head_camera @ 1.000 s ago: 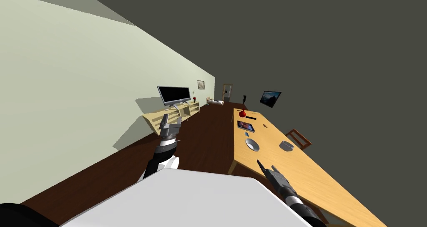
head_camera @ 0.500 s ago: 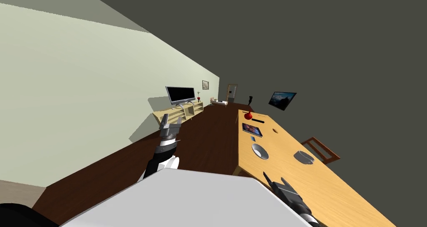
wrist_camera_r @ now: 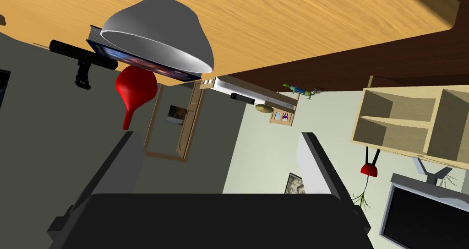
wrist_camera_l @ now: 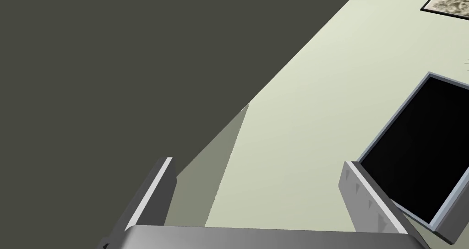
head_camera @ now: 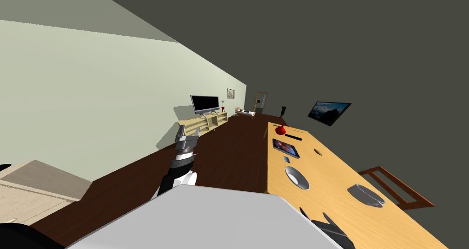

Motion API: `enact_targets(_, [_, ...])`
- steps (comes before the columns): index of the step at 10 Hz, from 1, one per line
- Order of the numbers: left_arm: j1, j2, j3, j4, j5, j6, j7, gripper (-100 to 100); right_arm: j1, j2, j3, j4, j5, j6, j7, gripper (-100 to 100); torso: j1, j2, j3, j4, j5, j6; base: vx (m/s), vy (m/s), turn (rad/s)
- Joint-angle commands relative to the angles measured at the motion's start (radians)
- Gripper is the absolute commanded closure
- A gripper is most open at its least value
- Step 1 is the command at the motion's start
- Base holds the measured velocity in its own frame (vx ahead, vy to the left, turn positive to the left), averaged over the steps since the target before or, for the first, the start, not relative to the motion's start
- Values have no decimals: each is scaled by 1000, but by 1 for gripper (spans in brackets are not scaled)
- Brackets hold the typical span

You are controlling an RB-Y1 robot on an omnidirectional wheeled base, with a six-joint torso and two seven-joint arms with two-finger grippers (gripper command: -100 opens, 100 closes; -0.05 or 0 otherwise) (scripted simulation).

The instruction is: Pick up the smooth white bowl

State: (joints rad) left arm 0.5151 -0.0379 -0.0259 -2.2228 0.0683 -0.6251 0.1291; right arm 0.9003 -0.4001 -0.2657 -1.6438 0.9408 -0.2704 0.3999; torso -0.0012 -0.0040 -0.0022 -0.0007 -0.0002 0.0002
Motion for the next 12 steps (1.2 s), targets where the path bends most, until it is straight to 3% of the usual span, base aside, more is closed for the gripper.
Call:
enact_targets(1, [0, 0, 0, 0, 0, 0, 0, 0, 9, -13, 9, 4, 32, 21, 5, -100, 0, 0, 0, 0, 0, 0, 54, -10, 94])
enact_targets(8, [0, 0, 0, 0, 0, 0, 0, 0, 70, -73, 20, 136, 230, 74, 110, -100, -1, -2, -1, 0, 0, 0, 80, -32, 191])
enact_targets(9, [0, 0, 0, 0, 0, 0, 0, 0, 70, -73, 20, 136, 239, 74, 110, -100, -3, -4, -2, -1, -1, 0, 92, -47, 129])
enact_targets(12, [0, 0, 0, 0, 0, 0, 0, 0, 95, -102, 42, 203, 333, 93, 164, -100, -2, -4, -2, -1, -1, 0, 104, -54, 215])
